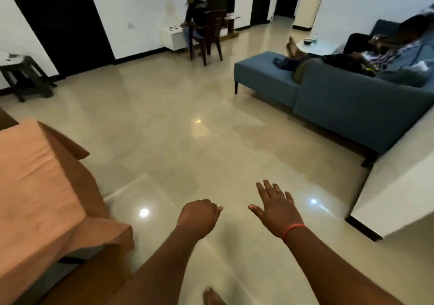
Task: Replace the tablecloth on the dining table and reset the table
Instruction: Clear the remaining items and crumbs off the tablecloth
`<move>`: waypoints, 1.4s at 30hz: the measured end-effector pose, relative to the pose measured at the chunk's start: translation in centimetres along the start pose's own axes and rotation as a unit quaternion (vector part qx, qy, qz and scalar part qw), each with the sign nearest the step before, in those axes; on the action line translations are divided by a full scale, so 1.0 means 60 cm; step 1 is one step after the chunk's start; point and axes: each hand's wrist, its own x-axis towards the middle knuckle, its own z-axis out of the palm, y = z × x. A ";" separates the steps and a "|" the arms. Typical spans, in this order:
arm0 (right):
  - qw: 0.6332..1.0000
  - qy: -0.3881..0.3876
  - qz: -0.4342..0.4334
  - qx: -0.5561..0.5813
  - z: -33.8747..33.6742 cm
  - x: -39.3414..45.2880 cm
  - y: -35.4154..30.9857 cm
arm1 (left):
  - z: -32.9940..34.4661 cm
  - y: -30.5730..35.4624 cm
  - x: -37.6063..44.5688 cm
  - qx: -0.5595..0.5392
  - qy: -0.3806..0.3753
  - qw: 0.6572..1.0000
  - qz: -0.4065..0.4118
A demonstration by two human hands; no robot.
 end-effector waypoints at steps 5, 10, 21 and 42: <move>0.997 -0.016 -0.076 -0.024 -0.033 0.218 -0.068 | -0.023 -0.107 0.159 -0.013 0.020 0.999 -0.031; 0.990 -0.021 -0.135 -0.043 -0.076 0.431 -0.160 | -0.086 -0.240 0.280 -0.030 0.025 0.995 -0.095; 0.922 -0.069 -0.370 -0.090 -0.072 0.886 -0.516 | -0.104 -0.617 0.369 -0.060 0.011 0.928 -0.369; 0.622 -0.163 -0.730 -0.231 0.102 0.820 -1.457 | -0.018 -1.107 0.004 -0.215 0.039 0.619 -0.754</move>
